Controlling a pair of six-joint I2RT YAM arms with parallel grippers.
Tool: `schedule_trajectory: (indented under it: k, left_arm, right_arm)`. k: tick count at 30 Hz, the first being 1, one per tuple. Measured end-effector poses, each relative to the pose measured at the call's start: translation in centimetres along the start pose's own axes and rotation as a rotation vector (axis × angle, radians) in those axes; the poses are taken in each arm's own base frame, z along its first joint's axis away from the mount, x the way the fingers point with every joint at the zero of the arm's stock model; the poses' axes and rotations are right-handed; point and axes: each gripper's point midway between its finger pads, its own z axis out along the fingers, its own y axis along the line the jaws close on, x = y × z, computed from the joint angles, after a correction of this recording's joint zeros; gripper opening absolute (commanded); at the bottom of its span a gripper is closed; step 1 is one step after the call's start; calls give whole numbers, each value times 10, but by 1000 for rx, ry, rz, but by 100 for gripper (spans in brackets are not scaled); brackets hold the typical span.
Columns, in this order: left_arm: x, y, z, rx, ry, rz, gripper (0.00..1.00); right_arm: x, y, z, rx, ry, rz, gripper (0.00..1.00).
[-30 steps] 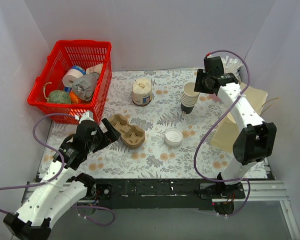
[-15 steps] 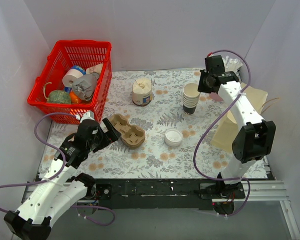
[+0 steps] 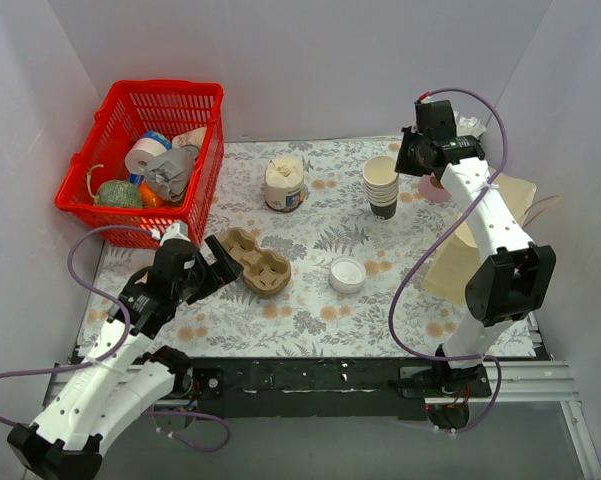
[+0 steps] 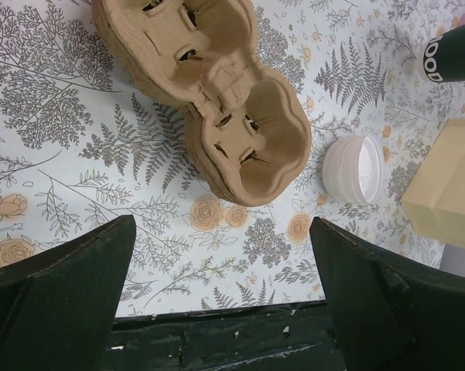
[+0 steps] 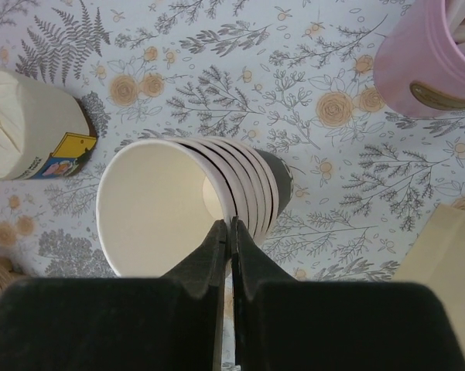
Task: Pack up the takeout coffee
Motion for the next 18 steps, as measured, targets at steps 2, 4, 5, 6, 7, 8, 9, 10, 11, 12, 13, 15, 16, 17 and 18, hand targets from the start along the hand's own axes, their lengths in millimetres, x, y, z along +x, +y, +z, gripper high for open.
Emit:
schedule_trajectory:
  k: [2, 4, 5, 6, 7, 8, 9, 10, 11, 12, 13, 15, 16, 17, 18]
  left_arm:
    - [0, 0, 0, 2, -1, 0, 98]
    - [0, -1, 0, 3, -2, -1, 98]
    - [0, -1, 0, 3, -2, -1, 98]
    - [0, -1, 0, 3, -2, -1, 98]
    - [0, -1, 0, 4, -2, -1, 98]
    - [0, -1, 0, 4, -1, -1, 98]
    - [0, -1, 0, 4, -1, -1, 98]
    - [0, -1, 0, 5, 0, -1, 98]
    - [0, -2, 0, 7, 0, -3, 98]
    - [-1, -3, 0, 14, -1, -6, 98]
    - [-1, -6, 0, 25, -2, -10, 98]
    - [-5, -18, 2, 73, -6, -17, 98]
    - [-6, -28, 3, 112, -2, -21, 98]
    - [-7, -38, 5, 152, 6, -23, 98]
    - [-9, -50, 8, 193, 19, -24, 98]
  right_arm:
    - [1, 1, 1, -15, 5, 10, 1]
    - [4, -1, 3, -26, 11, 31, 1]
    - [6, -2, 4, -34, 11, 43, 1]
    - [11, -4, 6, -45, 18, 61, 1]
    - [14, -6, 6, -51, 24, 74, 1]
    - [17, -7, 7, -59, 30, 88, 1]
    - [20, -9, 8, -70, 37, 103, 1]
    - [23, -9, 8, -87, 44, 121, 1]
    - [24, -10, 7, -99, 45, 131, 1]
    - [24, -9, 6, -115, 49, 139, 1]
    - [23, -8, 5, -130, 49, 146, 1]
    - [20, -5, 4, -163, 44, 156, 1]
    - [20, -3, 4, -184, 41, 158, 1]
    - [20, 0, 4, -203, 40, 161, 1]
    - [23, 2, 4, -219, 41, 164, 1]
